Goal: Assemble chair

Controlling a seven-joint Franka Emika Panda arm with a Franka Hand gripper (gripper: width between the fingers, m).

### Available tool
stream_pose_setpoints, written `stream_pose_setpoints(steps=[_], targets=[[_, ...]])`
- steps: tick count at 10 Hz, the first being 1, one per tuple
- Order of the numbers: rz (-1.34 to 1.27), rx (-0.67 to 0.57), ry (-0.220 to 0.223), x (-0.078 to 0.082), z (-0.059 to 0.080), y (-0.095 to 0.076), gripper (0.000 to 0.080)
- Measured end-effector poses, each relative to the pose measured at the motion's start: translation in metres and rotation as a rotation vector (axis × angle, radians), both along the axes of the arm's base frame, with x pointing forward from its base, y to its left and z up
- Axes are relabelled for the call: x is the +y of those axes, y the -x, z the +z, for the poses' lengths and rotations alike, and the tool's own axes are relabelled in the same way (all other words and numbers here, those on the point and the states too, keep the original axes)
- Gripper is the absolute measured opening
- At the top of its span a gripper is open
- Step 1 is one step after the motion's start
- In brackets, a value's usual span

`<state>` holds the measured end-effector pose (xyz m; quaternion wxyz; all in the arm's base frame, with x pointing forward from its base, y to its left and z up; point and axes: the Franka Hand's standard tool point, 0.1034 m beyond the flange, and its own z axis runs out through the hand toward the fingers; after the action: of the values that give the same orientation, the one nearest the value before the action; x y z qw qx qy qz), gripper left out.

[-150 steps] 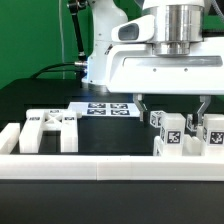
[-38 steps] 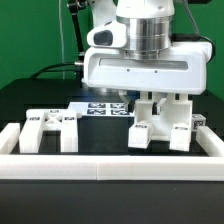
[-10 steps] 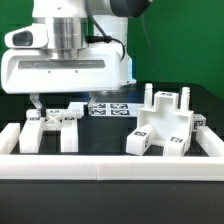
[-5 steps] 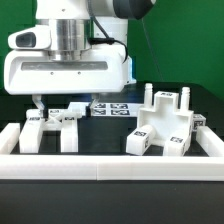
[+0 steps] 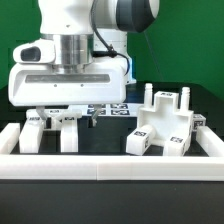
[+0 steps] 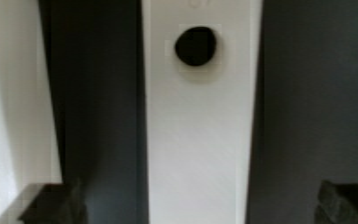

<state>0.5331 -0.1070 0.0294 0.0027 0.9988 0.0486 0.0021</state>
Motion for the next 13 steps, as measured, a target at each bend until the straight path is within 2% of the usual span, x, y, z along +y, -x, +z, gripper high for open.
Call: stream_pose_setpoints(steps=[4, 8, 10, 13], targets=[[0.012, 0.005, 0.014, 0.003, -0.015, 0.002, 0.0649], [0.019, 0.008, 0.015, 0.004, -0.017, 0.002, 0.0629], [0.018, 0.007, 0.015, 0.004, -0.016, 0.002, 0.0287], [0.018, 0.007, 0.015, 0.003, -0.016, 0.002, 0.0289]])
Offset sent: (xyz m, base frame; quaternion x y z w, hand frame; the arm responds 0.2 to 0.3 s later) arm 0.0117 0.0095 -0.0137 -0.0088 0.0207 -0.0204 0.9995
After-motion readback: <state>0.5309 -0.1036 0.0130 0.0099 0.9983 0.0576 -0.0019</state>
